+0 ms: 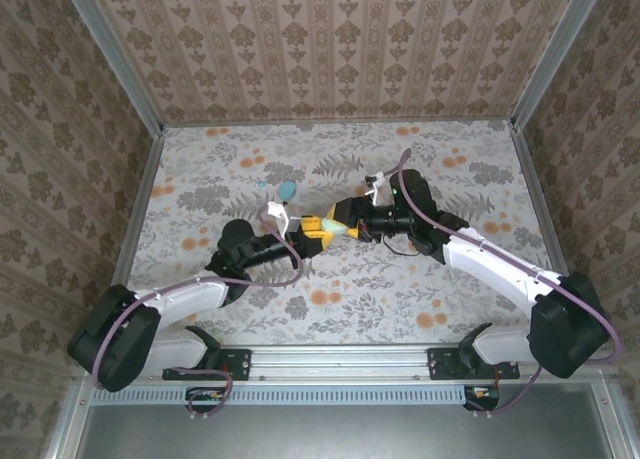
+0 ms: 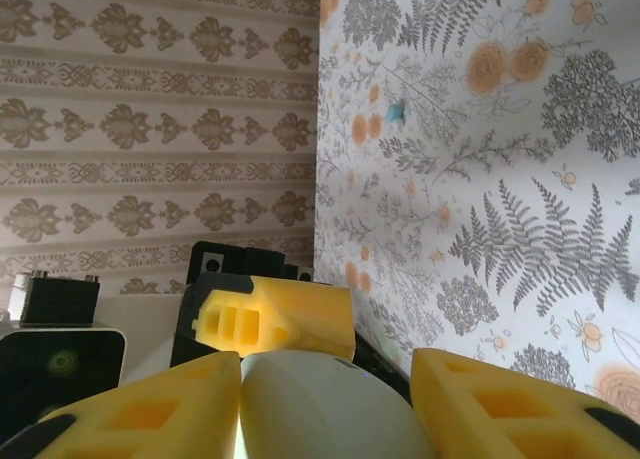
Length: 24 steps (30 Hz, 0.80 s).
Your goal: Insert the wireless bluetooth earbuds into the charging case
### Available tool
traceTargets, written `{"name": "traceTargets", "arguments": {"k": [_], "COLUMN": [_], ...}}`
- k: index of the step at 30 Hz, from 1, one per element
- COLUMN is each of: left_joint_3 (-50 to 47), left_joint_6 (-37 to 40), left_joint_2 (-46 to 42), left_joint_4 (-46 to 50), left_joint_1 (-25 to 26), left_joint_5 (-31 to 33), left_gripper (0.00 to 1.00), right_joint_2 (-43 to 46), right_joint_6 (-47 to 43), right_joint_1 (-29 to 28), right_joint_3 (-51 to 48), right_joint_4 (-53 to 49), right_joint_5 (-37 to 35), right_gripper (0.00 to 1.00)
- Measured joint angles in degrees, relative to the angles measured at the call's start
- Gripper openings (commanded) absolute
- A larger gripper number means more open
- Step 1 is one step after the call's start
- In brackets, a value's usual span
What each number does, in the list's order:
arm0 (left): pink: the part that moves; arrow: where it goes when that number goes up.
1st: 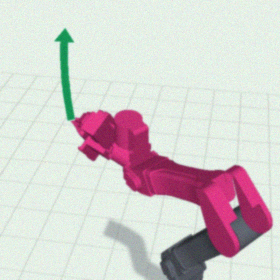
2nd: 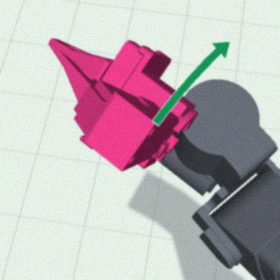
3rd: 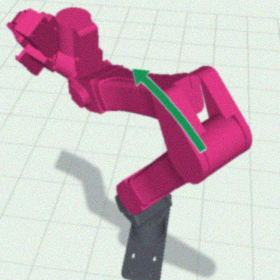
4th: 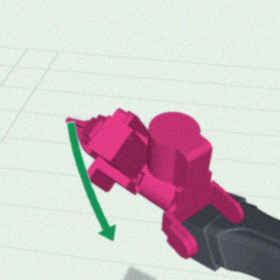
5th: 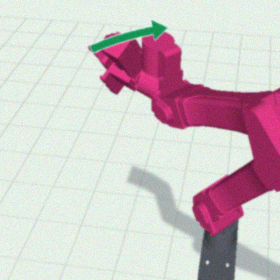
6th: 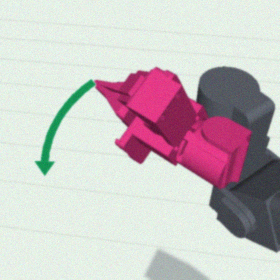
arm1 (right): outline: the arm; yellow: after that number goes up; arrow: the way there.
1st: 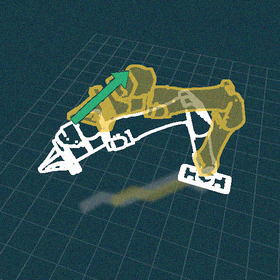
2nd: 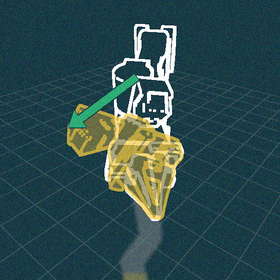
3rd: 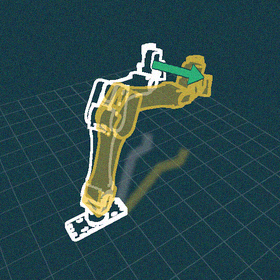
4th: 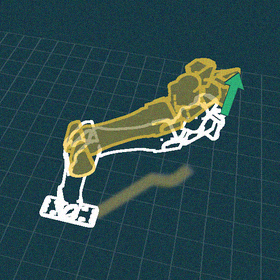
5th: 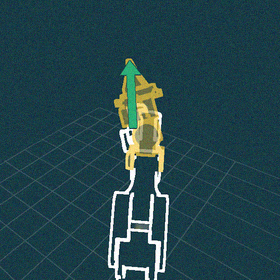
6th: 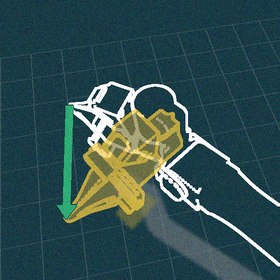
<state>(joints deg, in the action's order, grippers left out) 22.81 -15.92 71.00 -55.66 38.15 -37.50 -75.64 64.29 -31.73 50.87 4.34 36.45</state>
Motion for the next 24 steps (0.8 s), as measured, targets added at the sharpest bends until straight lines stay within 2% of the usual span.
{"name": "traceTargets", "arguments": {"k": [3,5,6,8,10,13,18,21,24], "left_joint_3": [0.1,0.2,0.2,0.2,0.3,0.5,1.4,4.3,11.1], "left_joint_6": [-0.9,-1.1,-1.2,-1.2,-0.8,1.0,4.7,5.3,5.2], "left_joint_2": [0.8,1.2,1.2,1.3,1.1,-0.9,-8.2,-10.4,-7.5], "left_joint_4": [-1.3,-1.6,-1.6,-1.4,-0.3,5.4,20.4,30.6,41.2], "left_joint_1": [-0.5,-0.7,-0.7,-0.8,-0.7,-0.7,-3.8,-8.9,-14.9], "left_joint_5": [0.4,0.9,1.3,2.0,2.8,5.6,12.2,15.6,17.2], "left_gripper": [0.00,0.01,0.09,0.33,0.52,0.70,0.77,0.76,0.72], "right_joint_2": [-0.6,-1.1,-1.3,-2.0,-2.6,-4.4,-11.2,-17.3,-23.1], "right_joint_6": [1.8,2.4,2.8,3.2,3.3,3.5,1.0,-3.2,-8.6], "right_joint_1": [0.5,0.8,0.8,0.9,1.0,1.2,5.2,8.2,10.4], "right_joint_3": [-0.4,-0.5,-0.5,-0.6,-0.6,-0.6,0.2,3.1,6.7], "right_joint_4": [2.9,4.2,4.8,5.8,6.4,7.8,7.5,4.8,1.4], "right_joint_5": [0.0,0.0,0.0,-0.1,-0.1,0.1,0.5,0.7,1.3], "right_gripper": [0.26,0.24,0.23,0.23,0.21,0.20,0.21,0.21,0.23]}}
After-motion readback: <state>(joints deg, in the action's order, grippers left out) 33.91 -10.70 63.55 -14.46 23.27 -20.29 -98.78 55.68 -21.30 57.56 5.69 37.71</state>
